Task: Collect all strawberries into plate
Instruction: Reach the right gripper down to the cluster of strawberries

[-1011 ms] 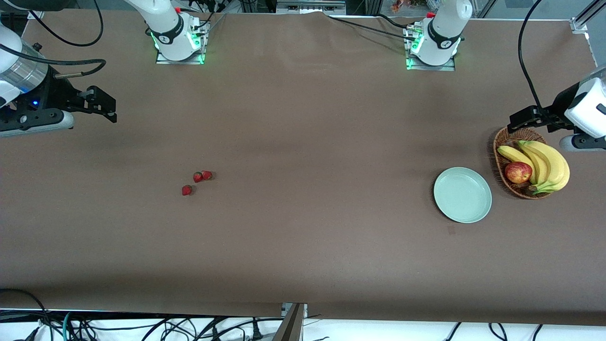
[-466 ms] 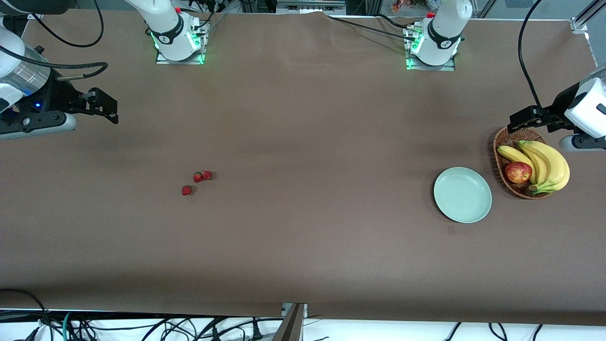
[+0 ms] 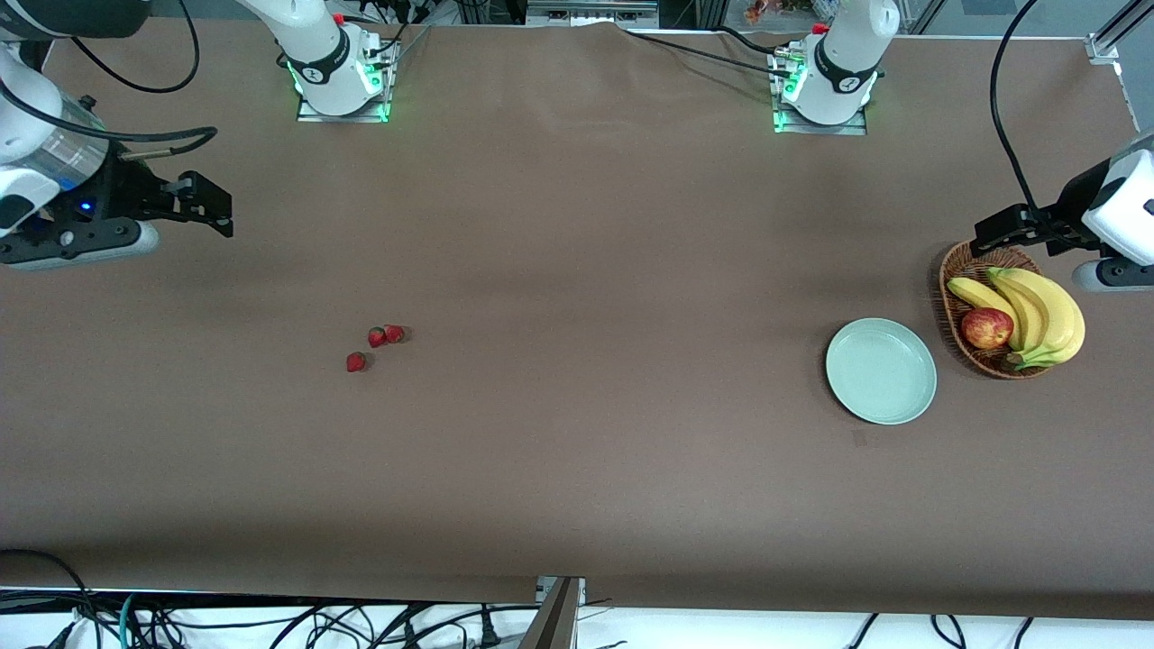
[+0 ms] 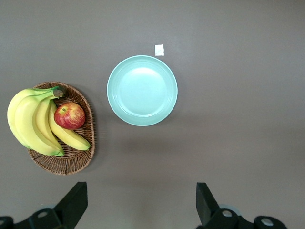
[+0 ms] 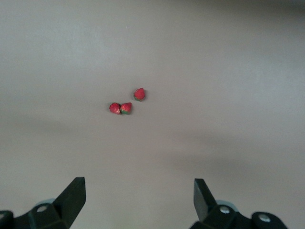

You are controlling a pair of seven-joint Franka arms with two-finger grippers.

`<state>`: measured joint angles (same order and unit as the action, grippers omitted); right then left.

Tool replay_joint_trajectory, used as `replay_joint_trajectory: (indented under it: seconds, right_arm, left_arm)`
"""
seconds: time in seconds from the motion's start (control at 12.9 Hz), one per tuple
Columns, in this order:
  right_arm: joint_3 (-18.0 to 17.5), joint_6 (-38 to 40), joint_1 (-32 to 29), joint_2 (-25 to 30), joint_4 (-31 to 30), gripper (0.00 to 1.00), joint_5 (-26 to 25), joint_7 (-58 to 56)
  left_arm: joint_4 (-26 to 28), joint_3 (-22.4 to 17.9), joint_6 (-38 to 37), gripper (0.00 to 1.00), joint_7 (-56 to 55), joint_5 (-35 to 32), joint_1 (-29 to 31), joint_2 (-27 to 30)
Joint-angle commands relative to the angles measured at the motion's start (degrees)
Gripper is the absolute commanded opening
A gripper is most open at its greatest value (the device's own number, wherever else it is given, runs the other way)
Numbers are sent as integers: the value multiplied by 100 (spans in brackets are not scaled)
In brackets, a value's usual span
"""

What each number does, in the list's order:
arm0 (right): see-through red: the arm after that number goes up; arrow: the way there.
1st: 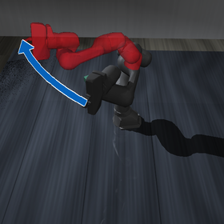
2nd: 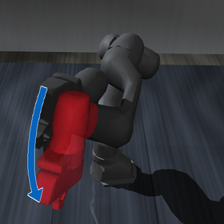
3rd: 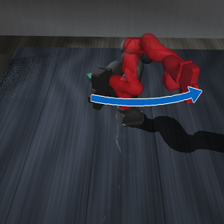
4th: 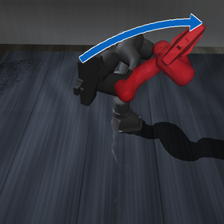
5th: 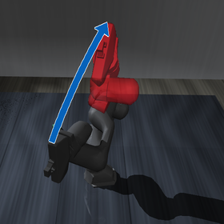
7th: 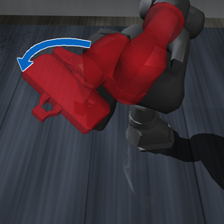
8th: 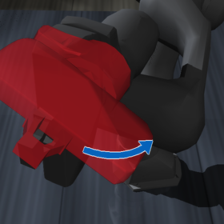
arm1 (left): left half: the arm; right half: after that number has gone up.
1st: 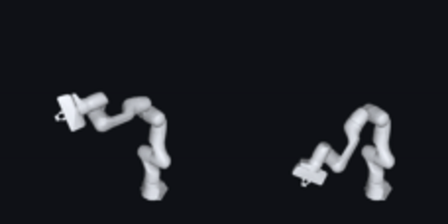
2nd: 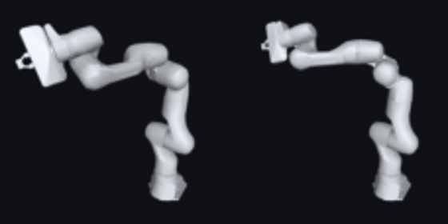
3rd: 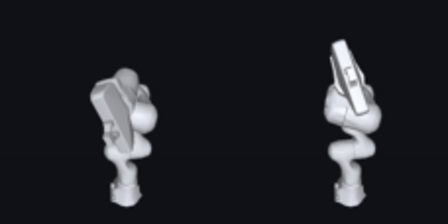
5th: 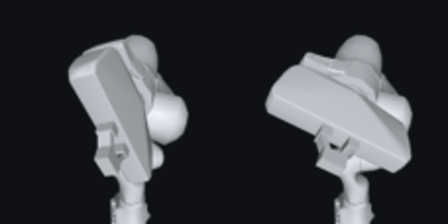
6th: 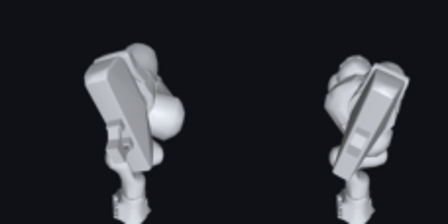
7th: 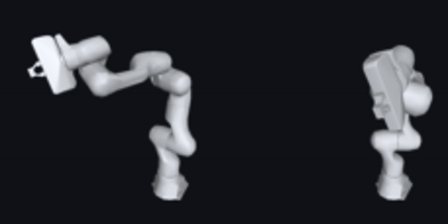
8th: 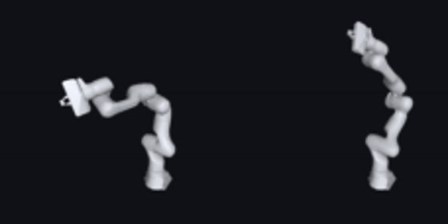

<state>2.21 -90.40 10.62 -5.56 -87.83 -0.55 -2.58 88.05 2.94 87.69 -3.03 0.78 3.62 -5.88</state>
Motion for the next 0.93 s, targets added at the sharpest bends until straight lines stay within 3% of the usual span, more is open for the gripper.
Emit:
replay_joint_trajectory:
  seconds: [0.0, 0.47, 0.7, 0.86]
  right_arm:
    - [-28, 6, 19, -663, -76, 100, 29, -6]
    - [-37, -1767, 221, -2333, -253, 100, 117, 64]
    - [-37, -2401, 204, -2818, -384, 100, 178, 64]
    - [-37, -3120, 195, -2854, -865, 100, 240, 64]
  left_arm:
    - [-226, -4, -147, 100, 101, -130, -10, -106]
    - [-226, -21, -147, 100, 110, -130, -1, -141]
    - [-226, -21, -147, 100, 110, -122, 8, -150]
    - [-226, -21, -147, 100, 110, -122, 8, -141]
